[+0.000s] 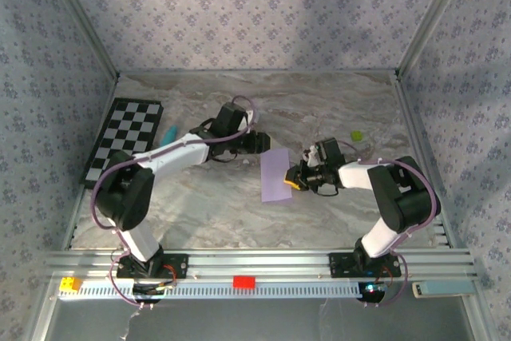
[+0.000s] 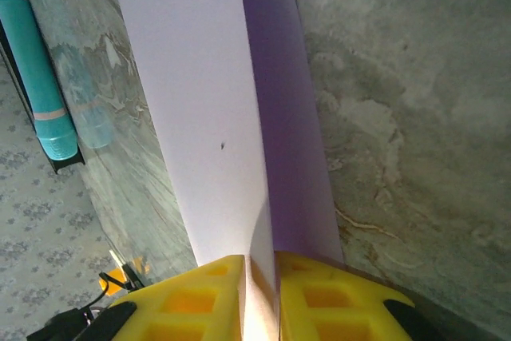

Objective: Fold a paper plane with a square sheet of paper (pick it up from the middle)
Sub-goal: Fold the triangle a second time at the center of the table.

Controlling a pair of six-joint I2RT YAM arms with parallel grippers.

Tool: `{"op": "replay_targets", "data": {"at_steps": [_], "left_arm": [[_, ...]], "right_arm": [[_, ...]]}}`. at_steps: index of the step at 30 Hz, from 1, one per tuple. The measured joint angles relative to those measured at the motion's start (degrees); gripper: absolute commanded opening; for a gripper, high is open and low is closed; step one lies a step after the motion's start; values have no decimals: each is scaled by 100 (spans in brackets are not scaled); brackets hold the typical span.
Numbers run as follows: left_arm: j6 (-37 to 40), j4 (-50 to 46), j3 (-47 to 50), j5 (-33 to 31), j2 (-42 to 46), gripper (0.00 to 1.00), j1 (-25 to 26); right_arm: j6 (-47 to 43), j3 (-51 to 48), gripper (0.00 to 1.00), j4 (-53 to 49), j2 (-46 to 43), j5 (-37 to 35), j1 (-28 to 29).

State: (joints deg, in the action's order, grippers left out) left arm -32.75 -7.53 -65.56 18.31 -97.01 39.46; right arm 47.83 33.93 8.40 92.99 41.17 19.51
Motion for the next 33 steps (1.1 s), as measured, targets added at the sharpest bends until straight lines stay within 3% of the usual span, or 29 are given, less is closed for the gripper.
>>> {"op": "replay_targets", "data": {"at_steps": [12,22,33], "left_arm": [[706,-94,579,-748,127,47,1246],[1086,-153,614,-1858,175,57,2337],[1436,-448,101,-2892,-380,63,2986]], "right_arm": [[-264,398,11,-61,173,409,-195],[-352,398,9,-179,186,479,-293],[-352,398,8,-249,205,481,-326]]}}
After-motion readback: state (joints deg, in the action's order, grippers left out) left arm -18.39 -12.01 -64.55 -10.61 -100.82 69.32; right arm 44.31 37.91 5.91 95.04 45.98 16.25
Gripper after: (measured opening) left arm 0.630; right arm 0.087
